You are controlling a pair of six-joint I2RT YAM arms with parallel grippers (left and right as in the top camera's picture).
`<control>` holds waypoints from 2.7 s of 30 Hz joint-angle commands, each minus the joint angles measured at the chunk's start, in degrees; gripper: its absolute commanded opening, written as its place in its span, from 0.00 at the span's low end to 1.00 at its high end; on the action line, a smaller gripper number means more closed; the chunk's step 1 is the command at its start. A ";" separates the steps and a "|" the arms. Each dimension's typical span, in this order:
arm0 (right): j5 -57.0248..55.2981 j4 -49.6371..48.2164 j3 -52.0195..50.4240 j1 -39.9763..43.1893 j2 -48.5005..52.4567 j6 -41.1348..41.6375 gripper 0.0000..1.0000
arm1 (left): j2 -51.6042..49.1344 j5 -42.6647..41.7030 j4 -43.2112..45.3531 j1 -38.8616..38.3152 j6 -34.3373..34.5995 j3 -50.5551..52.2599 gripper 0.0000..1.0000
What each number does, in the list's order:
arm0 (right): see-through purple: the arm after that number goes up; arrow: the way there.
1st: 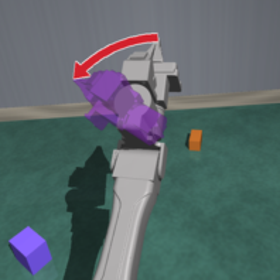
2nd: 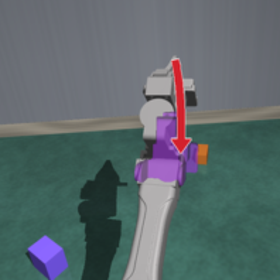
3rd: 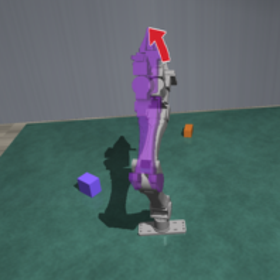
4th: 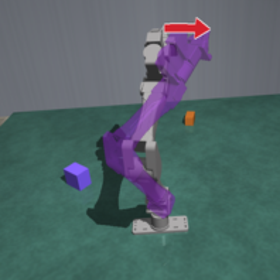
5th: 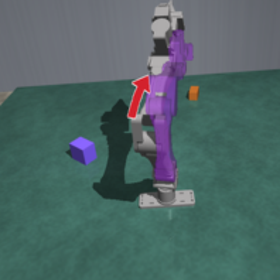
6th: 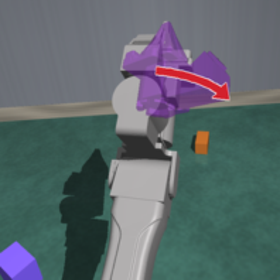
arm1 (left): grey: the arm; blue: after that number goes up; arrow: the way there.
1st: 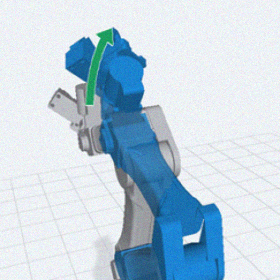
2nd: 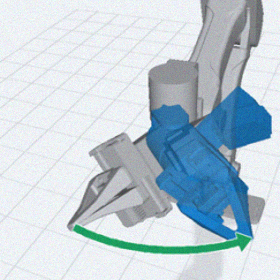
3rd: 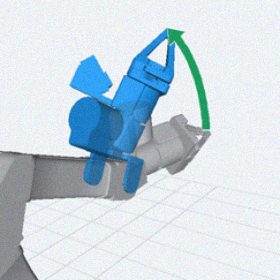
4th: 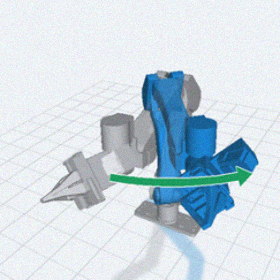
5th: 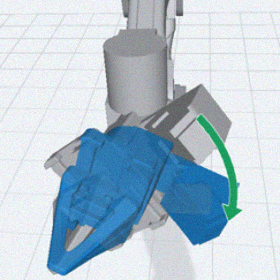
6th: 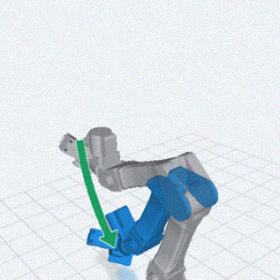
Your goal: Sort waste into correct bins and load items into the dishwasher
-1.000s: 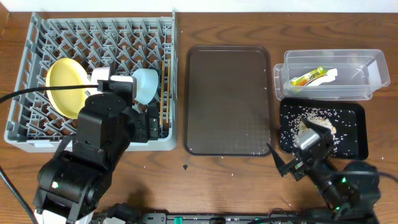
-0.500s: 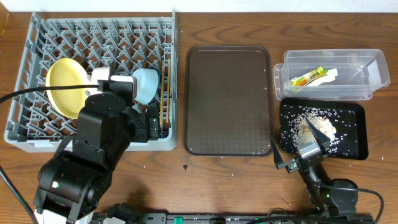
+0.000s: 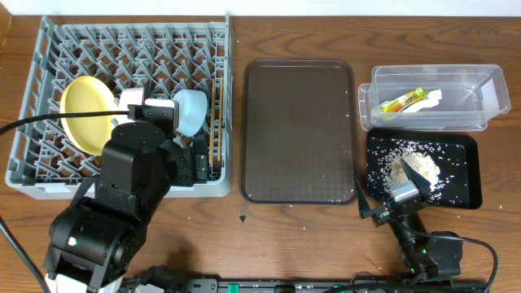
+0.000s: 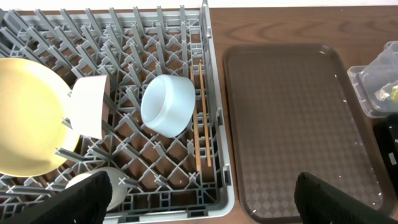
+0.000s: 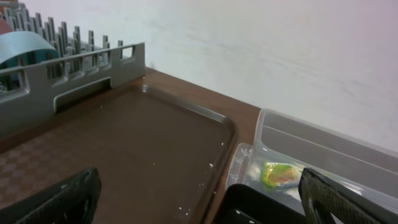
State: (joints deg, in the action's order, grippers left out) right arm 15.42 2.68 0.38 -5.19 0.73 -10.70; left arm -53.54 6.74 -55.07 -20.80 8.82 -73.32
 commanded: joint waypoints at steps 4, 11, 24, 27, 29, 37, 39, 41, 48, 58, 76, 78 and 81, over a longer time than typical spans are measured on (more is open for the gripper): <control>-0.59 0.28 -0.07 0.39 -0.24 1.01 0.99 | 0.07 -0.11 0.15 -0.17 0.28 -0.83 0.94; -0.59 0.28 -0.07 0.39 -0.20 1.01 0.99 | 0.07 -0.11 0.15 -0.17 0.28 -0.83 0.94; -0.59 0.28 -0.07 0.39 -0.20 1.01 0.99 | 13.05 2.54 3.08 13.05 -0.33 10.56 0.94; -0.59 0.28 -0.07 0.39 -0.20 1.01 0.99 | 18.86 1.38 11.85 15.45 -0.35 17.97 0.94; -0.59 0.28 -0.07 0.39 -0.20 1.01 0.99 | 23.15 1.42 19.45 16.09 -0.39 23.91 0.94; -0.59 0.28 -0.07 0.39 -0.20 1.01 0.99 | 37.75 0.57 45.09 18.82 -0.35 47.63 0.94; -0.59 0.28 -0.07 0.39 -0.20 1.01 0.99 | 40.33 -0.17 48.06 19.32 -0.33 51.71 0.94; -0.59 0.28 -0.07 0.39 -0.20 1.01 0.99 | 42.95 -0.35 51.04 19.39 -0.33 55.67 0.94; -0.59 0.28 -0.07 0.39 -0.20 1.01 0.99 | 51.32 -0.33 56.08 19.39 -0.33 65.57 0.94; -0.59 0.28 -0.07 0.39 -0.20 1.01 0.99 | 53.44 -0.33 58.99 19.39 -0.33 73.11 0.94; -0.57 0.28 -0.07 0.39 -0.20 1.01 0.99 | 52.50 -0.33 51.45 19.39 -0.35 73.07 0.94; -0.59 0.28 -0.07 0.39 -0.20 1.01 0.99 | 52.37 -0.31 51.45 19.39 -0.35 73.07 0.94; -0.59 0.28 -0.07 0.39 -0.20 1.01 0.99 | 52.17 -0.31 51.45 19.39 -0.35 73.07 0.94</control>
State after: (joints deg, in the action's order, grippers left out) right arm 15.35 2.72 0.38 -5.19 0.73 -10.55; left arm -1.15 5.91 -0.99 -1.63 8.80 -1.06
